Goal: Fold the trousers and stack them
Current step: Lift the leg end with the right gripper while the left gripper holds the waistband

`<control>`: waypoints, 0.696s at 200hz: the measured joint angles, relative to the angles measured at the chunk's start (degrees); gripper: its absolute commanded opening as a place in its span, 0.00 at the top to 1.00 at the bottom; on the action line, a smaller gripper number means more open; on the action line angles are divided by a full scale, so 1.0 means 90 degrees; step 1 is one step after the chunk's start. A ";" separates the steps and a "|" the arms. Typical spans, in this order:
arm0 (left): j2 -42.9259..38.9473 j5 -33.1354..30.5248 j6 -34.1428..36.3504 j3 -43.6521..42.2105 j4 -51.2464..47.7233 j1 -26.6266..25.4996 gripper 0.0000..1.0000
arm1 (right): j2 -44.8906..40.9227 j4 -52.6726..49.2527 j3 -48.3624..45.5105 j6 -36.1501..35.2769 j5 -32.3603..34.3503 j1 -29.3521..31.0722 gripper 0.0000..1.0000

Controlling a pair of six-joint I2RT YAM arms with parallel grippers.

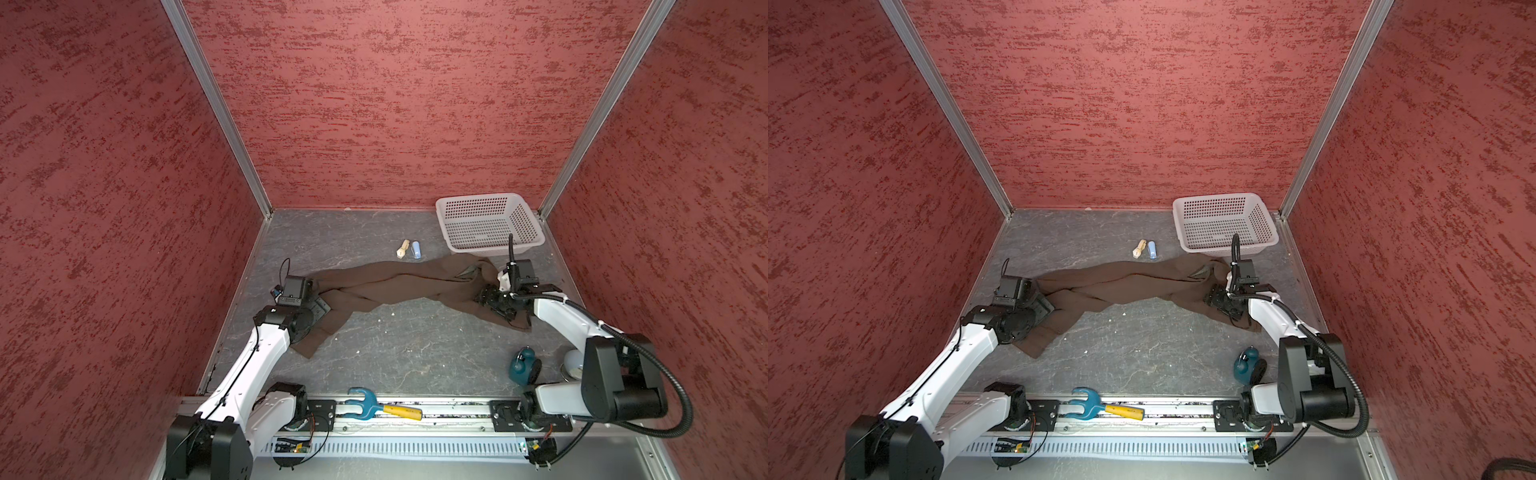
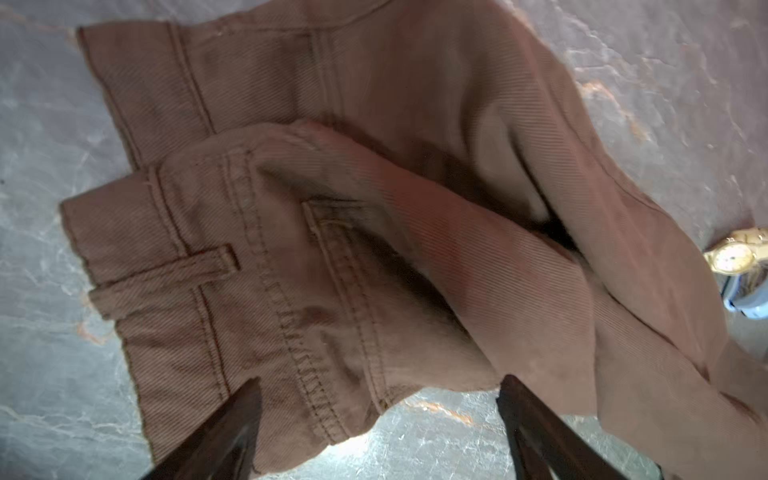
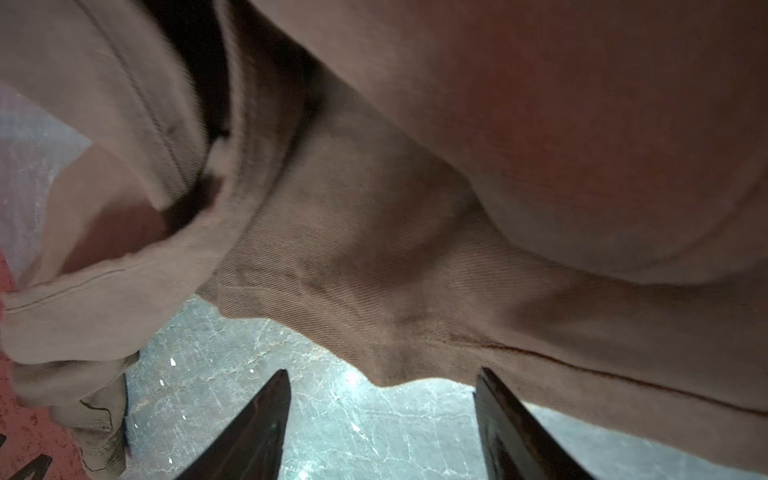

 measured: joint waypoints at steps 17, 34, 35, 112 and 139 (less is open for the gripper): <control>0.0199 0.0005 0.0032 0.0066 0.0002 0.0075 0.06 | 0.0175 0.0019 -0.0007 0.0015 0.0010 0.0000 0.30; 0.0367 0.0000 0.0095 0.0141 0.0010 0.0136 0.04 | 0.0391 0.0090 -0.0010 0.0015 0.0027 0.0000 0.34; 0.0372 0.0000 0.0100 0.0143 0.0010 0.0138 0.04 | 0.0401 0.0095 -0.0010 0.0015 0.0027 0.0000 0.35; 0.0607 -0.0109 0.0299 0.0840 -0.0114 0.0673 0.01 | 0.0901 0.0398 0.0262 0.0134 0.0000 -0.0304 1.00; 0.0673 -0.0209 0.0379 0.1117 -0.0109 0.0731 0.00 | 0.0510 0.0194 0.0945 0.0078 0.0019 -0.0772 1.00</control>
